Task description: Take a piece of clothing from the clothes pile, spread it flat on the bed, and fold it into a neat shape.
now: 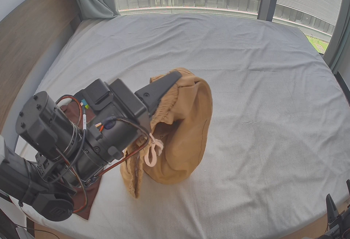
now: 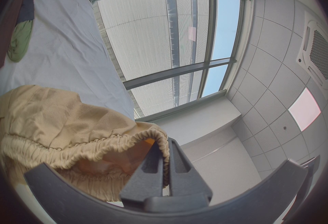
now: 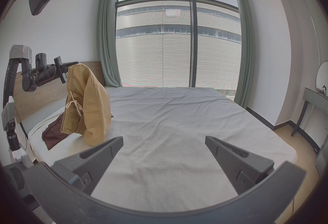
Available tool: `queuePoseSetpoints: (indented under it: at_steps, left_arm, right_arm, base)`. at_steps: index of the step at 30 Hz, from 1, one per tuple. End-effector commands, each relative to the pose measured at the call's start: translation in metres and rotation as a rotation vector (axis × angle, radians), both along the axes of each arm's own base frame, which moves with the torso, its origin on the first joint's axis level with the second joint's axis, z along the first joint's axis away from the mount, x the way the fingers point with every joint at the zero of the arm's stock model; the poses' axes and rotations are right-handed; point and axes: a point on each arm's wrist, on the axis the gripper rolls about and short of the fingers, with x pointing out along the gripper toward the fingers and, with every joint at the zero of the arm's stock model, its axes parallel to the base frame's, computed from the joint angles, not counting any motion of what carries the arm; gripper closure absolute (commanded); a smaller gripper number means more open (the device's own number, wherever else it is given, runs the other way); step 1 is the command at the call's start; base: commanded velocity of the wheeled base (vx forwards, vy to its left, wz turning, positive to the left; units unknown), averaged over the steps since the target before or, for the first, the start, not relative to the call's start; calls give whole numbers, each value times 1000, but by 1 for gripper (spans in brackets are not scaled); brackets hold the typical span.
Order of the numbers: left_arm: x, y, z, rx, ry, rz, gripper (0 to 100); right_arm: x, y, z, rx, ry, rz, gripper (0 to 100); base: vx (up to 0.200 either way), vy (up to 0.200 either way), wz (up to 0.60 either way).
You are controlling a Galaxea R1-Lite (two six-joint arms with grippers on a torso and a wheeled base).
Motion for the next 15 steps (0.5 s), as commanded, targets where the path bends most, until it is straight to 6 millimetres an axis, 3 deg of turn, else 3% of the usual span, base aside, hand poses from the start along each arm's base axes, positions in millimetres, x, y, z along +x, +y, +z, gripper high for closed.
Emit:
queuePoseSetpoints:
  at_steps: [1,15]
  left_arm:
    - [-2,-14,-4,6,7,-37,100]
    - [-15,-72,-29,54,34,-204,100]
  right_arm:
    - [0,0,-5,-1,1,1,0]
    - [0,0,-5,2,0,1,0]
  base:
    - [0,0,0]
    - [0,0,0]
